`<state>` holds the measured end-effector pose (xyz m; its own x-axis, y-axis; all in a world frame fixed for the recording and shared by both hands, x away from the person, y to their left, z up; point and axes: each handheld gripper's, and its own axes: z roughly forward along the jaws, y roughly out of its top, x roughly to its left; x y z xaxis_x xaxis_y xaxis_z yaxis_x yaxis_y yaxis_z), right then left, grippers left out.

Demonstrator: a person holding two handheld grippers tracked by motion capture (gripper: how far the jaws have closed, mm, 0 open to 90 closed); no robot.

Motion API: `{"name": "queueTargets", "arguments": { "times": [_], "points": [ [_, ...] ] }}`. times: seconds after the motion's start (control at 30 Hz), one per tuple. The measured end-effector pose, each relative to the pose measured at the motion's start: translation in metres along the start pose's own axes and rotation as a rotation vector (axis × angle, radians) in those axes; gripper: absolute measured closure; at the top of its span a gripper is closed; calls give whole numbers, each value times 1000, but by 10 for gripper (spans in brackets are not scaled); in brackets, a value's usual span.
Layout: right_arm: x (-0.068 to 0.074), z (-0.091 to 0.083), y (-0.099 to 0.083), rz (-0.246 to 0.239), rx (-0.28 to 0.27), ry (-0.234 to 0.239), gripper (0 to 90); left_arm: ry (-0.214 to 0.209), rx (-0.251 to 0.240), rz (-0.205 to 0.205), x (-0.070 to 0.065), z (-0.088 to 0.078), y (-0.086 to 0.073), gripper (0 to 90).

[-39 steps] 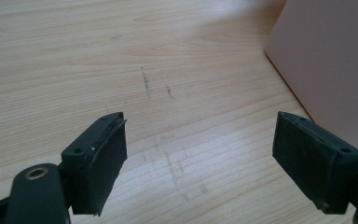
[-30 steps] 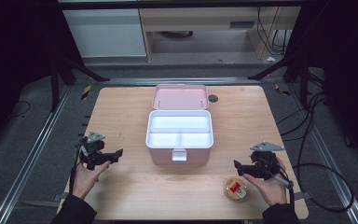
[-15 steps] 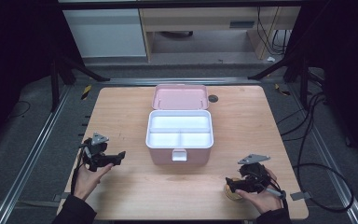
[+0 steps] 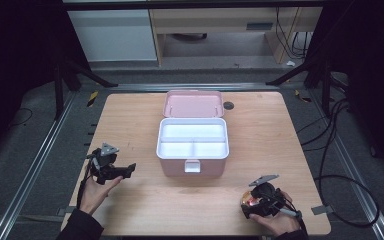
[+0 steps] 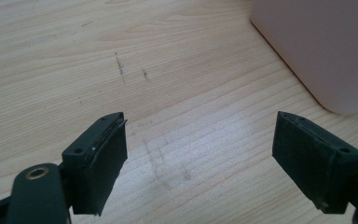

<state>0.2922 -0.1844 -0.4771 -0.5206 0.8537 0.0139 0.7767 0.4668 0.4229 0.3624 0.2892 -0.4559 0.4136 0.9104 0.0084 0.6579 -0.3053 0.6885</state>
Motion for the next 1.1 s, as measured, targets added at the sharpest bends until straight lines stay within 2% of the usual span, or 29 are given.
{"name": "queueTargets", "arguments": {
  "times": [0.27,0.43,0.5,0.63,0.7,0.73,0.8,0.83,0.87,0.97,1.1],
  "points": [
    [-1,8,2,4,46,13,201,-4,10,5,0,1,0,176],
    [-3,8,4,4,54,6,207,-5,17,9,-1,3,0,178],
    [-5,5,7,11,39,6,207,-4,18,9,0,3,0,179],
    [-24,-4,16,52,-7,-20,208,-2,23,9,-1,4,0,182],
    [-37,-5,22,88,-23,-51,207,-4,24,12,-1,4,0,182],
    [-53,-5,27,122,-38,-75,207,-5,25,13,-1,4,0,183],
    [-64,-4,28,147,-48,-94,208,-4,29,14,-1,5,1,184],
    [-70,-2,28,164,-48,-104,208,-4,29,14,-1,5,1,184],
    [-70,-2,28,164,-48,-104,208,-5,31,11,-1,6,1,184],
    [-93,6,28,226,-33,-132,208,-6,31,14,-1,6,1,186],
    [-104,10,27,243,-20,-135,207,-5,32,13,-1,6,2,188]
  ]
}}
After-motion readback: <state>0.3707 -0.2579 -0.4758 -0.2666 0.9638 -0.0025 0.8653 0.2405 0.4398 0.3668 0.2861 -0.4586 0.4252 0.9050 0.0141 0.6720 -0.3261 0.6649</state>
